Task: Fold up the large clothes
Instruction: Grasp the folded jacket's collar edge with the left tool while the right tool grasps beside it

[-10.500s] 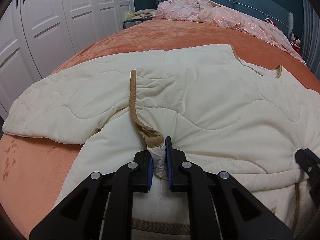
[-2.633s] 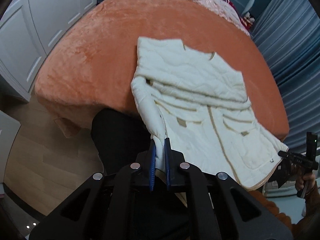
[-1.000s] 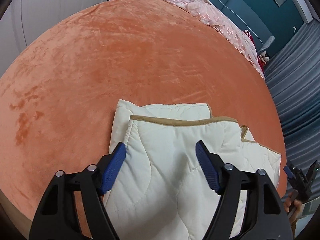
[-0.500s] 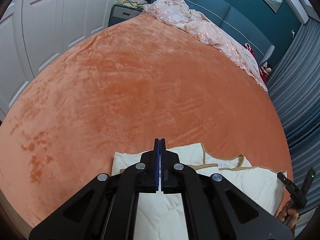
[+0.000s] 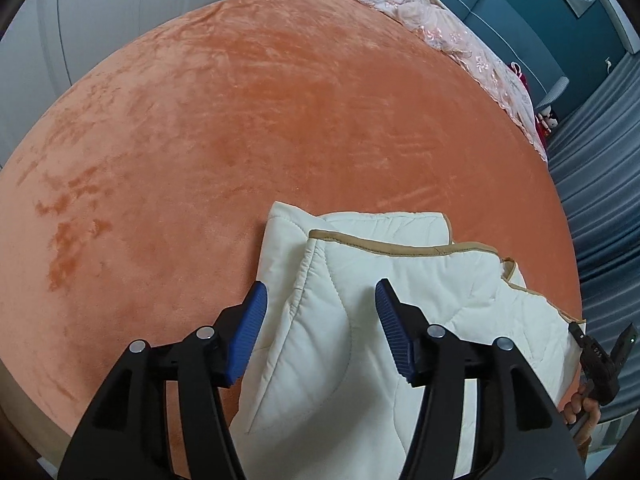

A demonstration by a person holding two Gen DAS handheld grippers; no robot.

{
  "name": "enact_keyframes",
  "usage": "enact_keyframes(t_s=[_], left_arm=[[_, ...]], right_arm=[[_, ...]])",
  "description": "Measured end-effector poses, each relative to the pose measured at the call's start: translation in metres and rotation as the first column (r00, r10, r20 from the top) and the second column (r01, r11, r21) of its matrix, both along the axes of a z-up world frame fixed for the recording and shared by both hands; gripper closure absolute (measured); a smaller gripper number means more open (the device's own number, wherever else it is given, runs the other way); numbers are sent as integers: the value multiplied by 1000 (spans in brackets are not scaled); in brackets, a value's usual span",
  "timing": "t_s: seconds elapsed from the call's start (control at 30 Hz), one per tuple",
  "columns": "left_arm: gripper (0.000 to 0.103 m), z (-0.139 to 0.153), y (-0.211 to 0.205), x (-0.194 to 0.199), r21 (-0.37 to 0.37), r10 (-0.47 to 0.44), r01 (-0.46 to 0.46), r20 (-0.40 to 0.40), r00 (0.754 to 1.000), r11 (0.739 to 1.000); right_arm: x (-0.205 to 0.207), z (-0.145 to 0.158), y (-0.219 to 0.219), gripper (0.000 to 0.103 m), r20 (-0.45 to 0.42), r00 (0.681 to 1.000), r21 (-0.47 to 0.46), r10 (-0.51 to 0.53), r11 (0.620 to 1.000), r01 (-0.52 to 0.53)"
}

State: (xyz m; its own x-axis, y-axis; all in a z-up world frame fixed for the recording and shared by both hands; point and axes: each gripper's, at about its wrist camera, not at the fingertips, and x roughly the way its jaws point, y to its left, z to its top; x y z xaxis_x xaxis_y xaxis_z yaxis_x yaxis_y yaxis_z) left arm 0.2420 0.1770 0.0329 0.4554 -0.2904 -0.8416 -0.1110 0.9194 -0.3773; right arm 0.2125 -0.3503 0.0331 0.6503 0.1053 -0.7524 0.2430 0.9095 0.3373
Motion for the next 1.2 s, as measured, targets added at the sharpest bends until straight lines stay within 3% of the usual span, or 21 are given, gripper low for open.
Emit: enact_keyframes(t_s=[0.23, 0.27, 0.37, 0.43, 0.57, 0.73, 0.9, 1.07, 1.2], left_arm=[[52, -3, -21, -3, -9, -37, 37, 7, 999, 999], [58, -3, -23, -4, -7, -38, 39, 11, 999, 999], [89, 3, -22, -8, -17, -32, 33, 30, 999, 999], [93, 13, -19, -14, -20, -18, 19, 60, 998, 1000], [94, 47, -14, -34, -38, -9, 14, 151, 988, 999], [95, 70, -8, -52, -50, -2, 12, 204, 979, 999], [95, 89, -14, -30, -1, -7, 8, 259, 966, 1000], [95, 79, -29, 15, 55, 6, -21, 247, 969, 998], [95, 43, -45, 43, 162, 0, -29, 179, 984, 986]], right_arm=[[-6, 7, 6, 93, 9, 1000, 8, 20, 1000, -20], [-8, 7, 7, 93, 11, 1000, 11, 22, 1000, -22], [-15, 10, 9, 93, 18, 1000, 26, 24, 999, -24], [-21, 14, 10, 93, 32, 999, 33, 26, 999, -27], [-33, 32, 7, 94, 84, 996, 31, 30, 999, -32], [-41, 46, 7, 94, 105, 993, 2, 47, 999, -47], [-23, 58, -3, 95, 157, 988, -14, 0, 1000, 2], [22, 47, -3, 95, 133, 991, -60, -25, 998, 34], [49, 12, 0, 95, 39, 998, -98, -43, 994, 47]])
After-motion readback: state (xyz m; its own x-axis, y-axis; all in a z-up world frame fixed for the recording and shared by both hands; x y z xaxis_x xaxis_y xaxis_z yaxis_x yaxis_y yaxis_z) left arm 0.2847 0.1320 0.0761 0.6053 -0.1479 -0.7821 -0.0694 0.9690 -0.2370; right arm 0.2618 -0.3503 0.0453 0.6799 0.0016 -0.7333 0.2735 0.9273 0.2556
